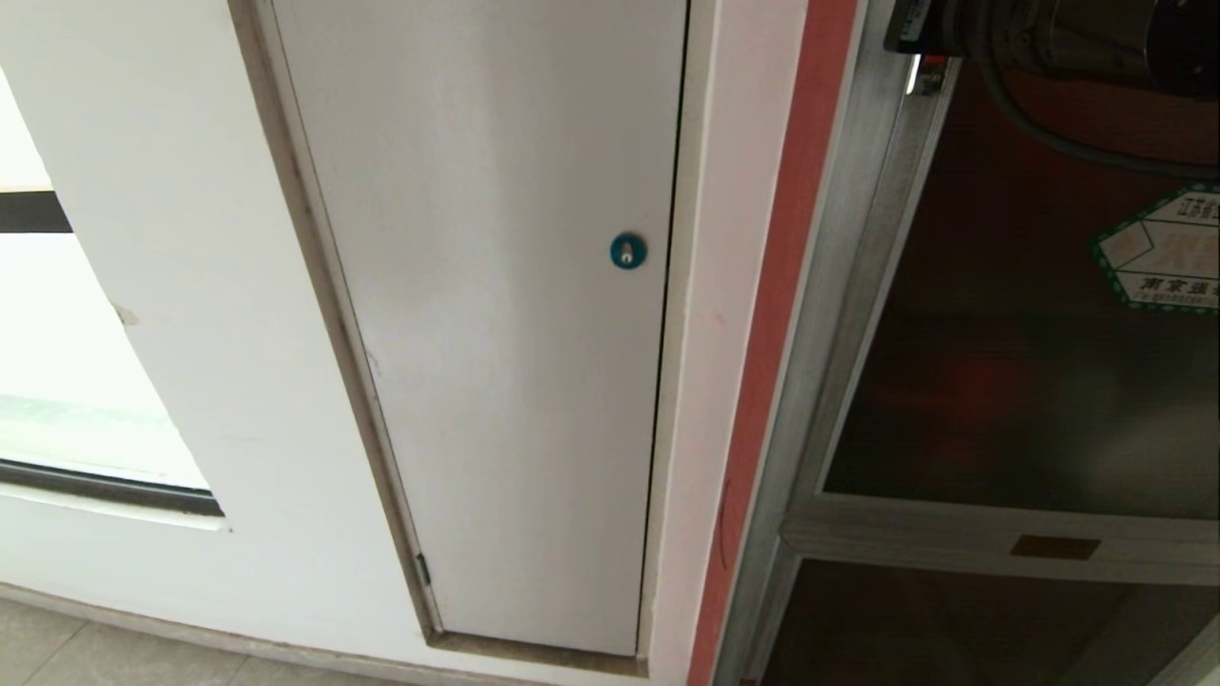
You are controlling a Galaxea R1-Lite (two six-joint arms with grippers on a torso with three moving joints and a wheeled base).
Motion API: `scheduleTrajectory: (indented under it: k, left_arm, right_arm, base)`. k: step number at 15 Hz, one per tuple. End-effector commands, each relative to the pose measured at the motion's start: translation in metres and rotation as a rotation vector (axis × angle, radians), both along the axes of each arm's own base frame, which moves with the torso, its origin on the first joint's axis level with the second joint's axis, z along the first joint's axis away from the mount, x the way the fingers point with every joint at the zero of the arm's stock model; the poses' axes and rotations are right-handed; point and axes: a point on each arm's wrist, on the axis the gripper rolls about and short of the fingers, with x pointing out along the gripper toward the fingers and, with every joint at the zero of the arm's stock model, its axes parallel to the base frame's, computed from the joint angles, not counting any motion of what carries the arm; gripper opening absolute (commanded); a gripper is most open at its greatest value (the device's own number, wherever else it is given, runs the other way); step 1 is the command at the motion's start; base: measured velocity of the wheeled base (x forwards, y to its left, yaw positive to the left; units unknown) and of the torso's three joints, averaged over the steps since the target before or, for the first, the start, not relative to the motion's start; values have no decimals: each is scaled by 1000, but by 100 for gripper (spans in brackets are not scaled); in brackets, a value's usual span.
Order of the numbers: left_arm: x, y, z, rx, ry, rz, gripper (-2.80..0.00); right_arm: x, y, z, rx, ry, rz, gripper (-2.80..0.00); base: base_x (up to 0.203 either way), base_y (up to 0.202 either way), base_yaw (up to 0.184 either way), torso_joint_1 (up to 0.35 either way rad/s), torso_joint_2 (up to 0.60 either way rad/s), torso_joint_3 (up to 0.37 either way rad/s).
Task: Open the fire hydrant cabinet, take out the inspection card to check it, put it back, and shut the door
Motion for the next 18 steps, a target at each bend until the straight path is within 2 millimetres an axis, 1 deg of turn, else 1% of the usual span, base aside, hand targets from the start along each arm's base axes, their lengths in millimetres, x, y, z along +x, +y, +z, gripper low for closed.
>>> scheduleTrajectory:
  k: [1, 12, 18]
  left_arm:
    - [0, 0, 0, 0, 1, 0, -280]
    - [0, 0, 0, 0, 2, 0, -280]
    - [0, 0, 0, 0, 2, 0, -280]
  right_arm:
    - [-1, 0, 1, 1, -3, -3, -280]
    - [-2, -1, 4, 8, -25, -5, -280]
    - [-8, -4, 9, 15, -38, -7, -280]
  base:
    - [0, 0, 0, 0, 0, 0]
    - [0, 0, 0, 0, 0, 0]
    - [0, 0, 0, 0, 0, 0]
